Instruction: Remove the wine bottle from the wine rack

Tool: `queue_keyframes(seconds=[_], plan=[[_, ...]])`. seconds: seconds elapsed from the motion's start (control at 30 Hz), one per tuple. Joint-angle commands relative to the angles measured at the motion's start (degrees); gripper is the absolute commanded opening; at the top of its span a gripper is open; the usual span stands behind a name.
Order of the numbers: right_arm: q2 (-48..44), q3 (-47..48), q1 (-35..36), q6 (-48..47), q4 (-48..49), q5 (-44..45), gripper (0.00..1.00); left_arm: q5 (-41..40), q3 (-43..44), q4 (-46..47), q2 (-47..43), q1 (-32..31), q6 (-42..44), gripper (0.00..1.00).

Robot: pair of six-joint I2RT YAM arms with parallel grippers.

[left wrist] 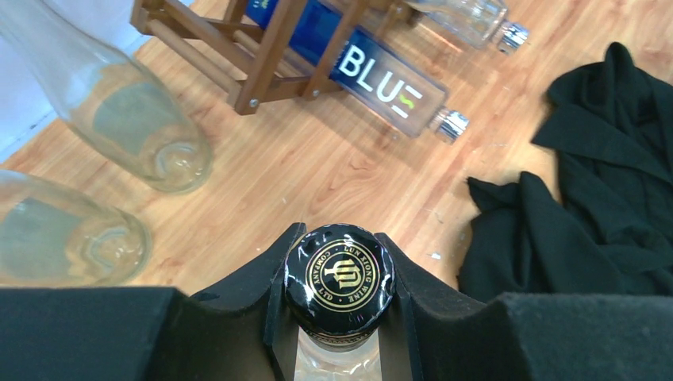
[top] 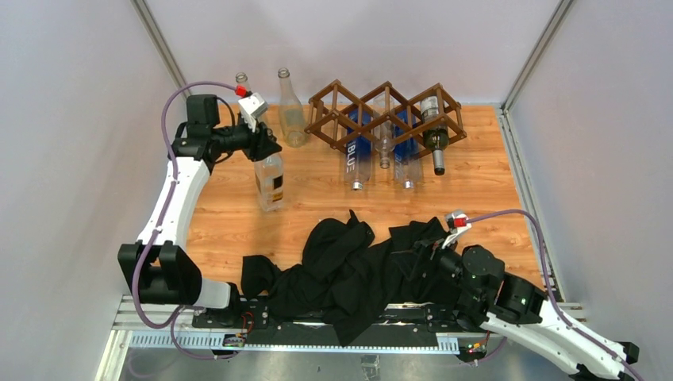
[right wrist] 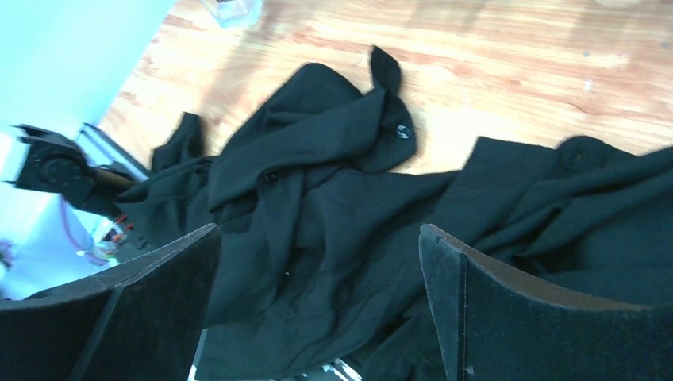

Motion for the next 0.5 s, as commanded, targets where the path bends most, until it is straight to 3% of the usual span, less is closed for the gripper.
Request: queue_keyframes(seconds=[0.0, 0.2, 0.33, 0.43, 0.47], plan=[[5.68, 3.68, 0.06, -0.15, -5.53, 7.19, 0.98, -0.1, 0.89, 10.18, 1.38, 2.23, 2.04, 0.0], [29.19, 16.89, -0.07, -2.22, -9.43, 12.37, 0.99, -1.17, 1.51, 15.11, 5.89, 3.73, 1.36, 0.0], [38.2, 26.87, -0.39, -4.1, -10.74, 17.45, 0.99, -1.0, 2.11, 18.6, 8.53, 4.92, 0.12, 0.0], [42.8, 32.08, -4.51, -8.34, -6.91, 13.88, 1.0, -0.95, 1.66, 23.15, 10.05, 6.0, -1.53, 0.0], [44.97, 34.14, -8.87, -8.51, -6.75, 11.15, 1.0, -0.84, 1.41, 24.55, 10.64, 6.46, -2.24, 0.0]])
